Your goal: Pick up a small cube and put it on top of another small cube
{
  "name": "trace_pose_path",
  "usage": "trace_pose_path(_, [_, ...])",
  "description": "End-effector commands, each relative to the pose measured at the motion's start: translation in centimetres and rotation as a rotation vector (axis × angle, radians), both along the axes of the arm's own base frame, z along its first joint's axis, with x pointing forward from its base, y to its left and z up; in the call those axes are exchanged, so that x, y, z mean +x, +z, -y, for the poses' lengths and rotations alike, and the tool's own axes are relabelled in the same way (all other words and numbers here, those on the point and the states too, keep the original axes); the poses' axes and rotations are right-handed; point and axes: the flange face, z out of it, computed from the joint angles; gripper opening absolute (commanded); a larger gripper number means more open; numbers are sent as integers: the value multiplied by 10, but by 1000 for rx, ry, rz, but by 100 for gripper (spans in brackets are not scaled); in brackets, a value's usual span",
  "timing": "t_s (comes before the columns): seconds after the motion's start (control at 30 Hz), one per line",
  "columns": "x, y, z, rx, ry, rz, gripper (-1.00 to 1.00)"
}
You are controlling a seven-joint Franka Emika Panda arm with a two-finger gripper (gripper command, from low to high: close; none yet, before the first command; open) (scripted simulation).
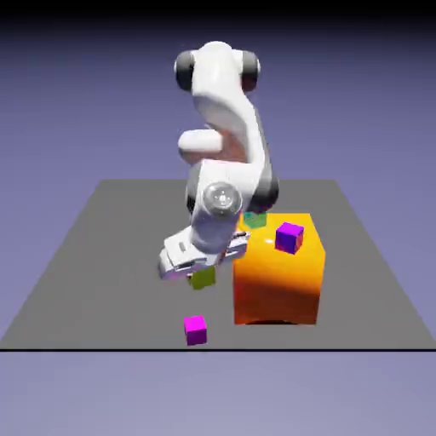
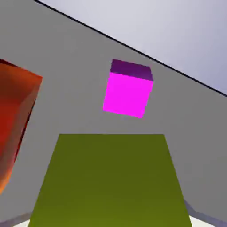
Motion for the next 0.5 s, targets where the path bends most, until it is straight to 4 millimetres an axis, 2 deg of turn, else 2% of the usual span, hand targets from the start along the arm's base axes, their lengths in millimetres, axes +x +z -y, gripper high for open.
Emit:
trace_pose_path(0.0, [-12,21,-36,-8,66,4,-100])
trace_pose_path(0.1, [-66,83,-134,-38,257,20,-100])
trace_pose_path(0.13, [-75,91,-146,-44,283,23,-100])
trace_pose_path(0.17, [-75,91,-146,-44,283,23,-100])
trace_pose_path(0.37, [-91,28,-126,-44,283,22,-100])
trace_pose_path(0.4, [-91,28,-126,-44,283,22,100])
trace_pose_path(0.43, [-91,28,-126,-44,283,22,100])
trace_pose_path(0.47, [-87,39,-130,-44,283,23,100])
